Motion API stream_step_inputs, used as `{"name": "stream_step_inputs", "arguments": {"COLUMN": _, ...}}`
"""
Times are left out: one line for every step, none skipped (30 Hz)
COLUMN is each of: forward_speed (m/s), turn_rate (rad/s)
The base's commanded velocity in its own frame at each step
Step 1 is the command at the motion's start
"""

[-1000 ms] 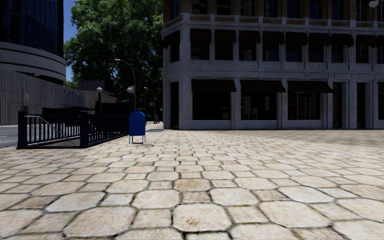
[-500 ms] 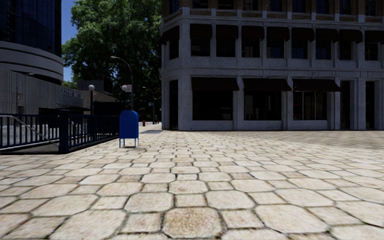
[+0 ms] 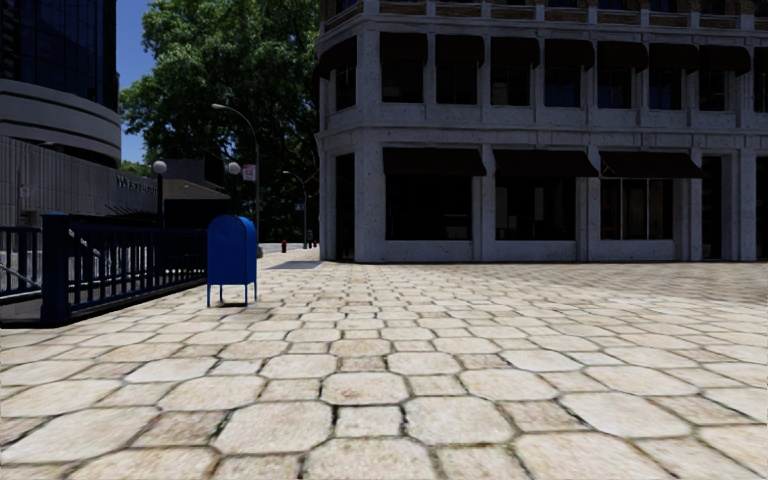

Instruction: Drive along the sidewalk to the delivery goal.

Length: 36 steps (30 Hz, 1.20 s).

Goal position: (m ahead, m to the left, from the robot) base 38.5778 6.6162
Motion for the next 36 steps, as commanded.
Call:
{"name": "stream_step_inputs", "arguments": {"forward_speed": 2.00, "turn_rate": 0.00}}
{"name": "stream_step_inputs", "arguments": {"forward_speed": 2.00, "turn_rate": 0.00}}
{"name": "stream_step_inputs", "arguments": {"forward_speed": 2.00, "turn_rate": 0.00}}
{"name": "stream_step_inputs", "arguments": {"forward_speed": 2.00, "turn_rate": 0.00}}
{"name": "stream_step_inputs", "arguments": {"forward_speed": 2.00, "turn_rate": 0.00}}
{"name": "stream_step_inputs", "arguments": {"forward_speed": 2.00, "turn_rate": 0.00}}
{"name": "stream_step_inputs", "arguments": {"forward_speed": 2.00, "turn_rate": 0.00}}
{"name": "stream_step_inputs", "arguments": {"forward_speed": 2.00, "turn_rate": 0.00}}
{"name": "stream_step_inputs", "arguments": {"forward_speed": 2.00, "turn_rate": 0.00}}
{"name": "stream_step_inputs", "arguments": {"forward_speed": 2.00, "turn_rate": 0.00}}
{"name": "stream_step_inputs", "arguments": {"forward_speed": 2.00, "turn_rate": 0.00}}
{"name": "stream_step_inputs", "arguments": {"forward_speed": 2.00, "turn_rate": 0.00}}
{"name": "stream_step_inputs", "arguments": {"forward_speed": 2.00, "turn_rate": 0.00}}
{"name": "stream_step_inputs", "arguments": {"forward_speed": 2.00, "turn_rate": 0.00}}
{"name": "stream_step_inputs", "arguments": {"forward_speed": 2.00, "turn_rate": 0.00}}
{"name": "stream_step_inputs", "arguments": {"forward_speed": 2.00, "turn_rate": 0.00}}
{"name": "stream_step_inputs", "arguments": {"forward_speed": 2.00, "turn_rate": 0.00}}
{"name": "stream_step_inputs", "arguments": {"forward_speed": 2.00, "turn_rate": 0.00}}
{"name": "stream_step_inputs", "arguments": {"forward_speed": 2.00, "turn_rate": 0.00}}
{"name": "stream_step_inputs", "arguments": {"forward_speed": 2.00, "turn_rate": 0.00}}
{"name": "stream_step_inputs", "arguments": {"forward_speed": 2.00, "turn_rate": 0.00}}
{"name": "stream_step_inputs", "arguments": {"forward_speed": 2.00, "turn_rate": 0.00}}
{"name": "stream_step_inputs", "arguments": {"forward_speed": 2.00, "turn_rate": 0.00}}
{"name": "stream_step_inputs", "arguments": {"forward_speed": 2.00, "turn_rate": 0.00}}
{"name": "stream_step_inputs", "arguments": {"forward_speed": 2.00, "turn_rate": 0.00}}
{"name": "stream_step_inputs", "arguments": {"forward_speed": 2.00, "turn_rate": 0.00}}
{"name": "stream_step_inputs", "arguments": {"forward_speed": 2.00, "turn_rate": 0.00}}
{"name": "stream_step_inputs", "arguments": {"forward_speed": 2.00, "turn_rate": 0.00}}
{"name": "stream_step_inputs", "arguments": {"forward_speed": 2.00, "turn_rate": 0.00}}
{"name": "stream_step_inputs", "arguments": {"forward_speed": 2.00, "turn_rate": 0.00}}
{"name": "stream_step_inputs", "arguments": {"forward_speed": 2.00, "turn_rate": 0.00}}
{"name": "stream_step_inputs", "arguments": {"forward_speed": 2.00, "turn_rate": 0.00}}
{"name": "stream_step_inputs", "arguments": {"forward_speed": 2.00, "turn_rate": 0.00}}
{"name": "stream_step_inputs", "arguments": {"forward_speed": 2.00, "turn_rate": 0.00}}
{"name": "stream_step_inputs", "arguments": {"forward_speed": 2.00, "turn_rate": 0.00}}
{"name": "stream_step_inputs", "arguments": {"forward_speed": 2.00, "turn_rate": 0.00}}
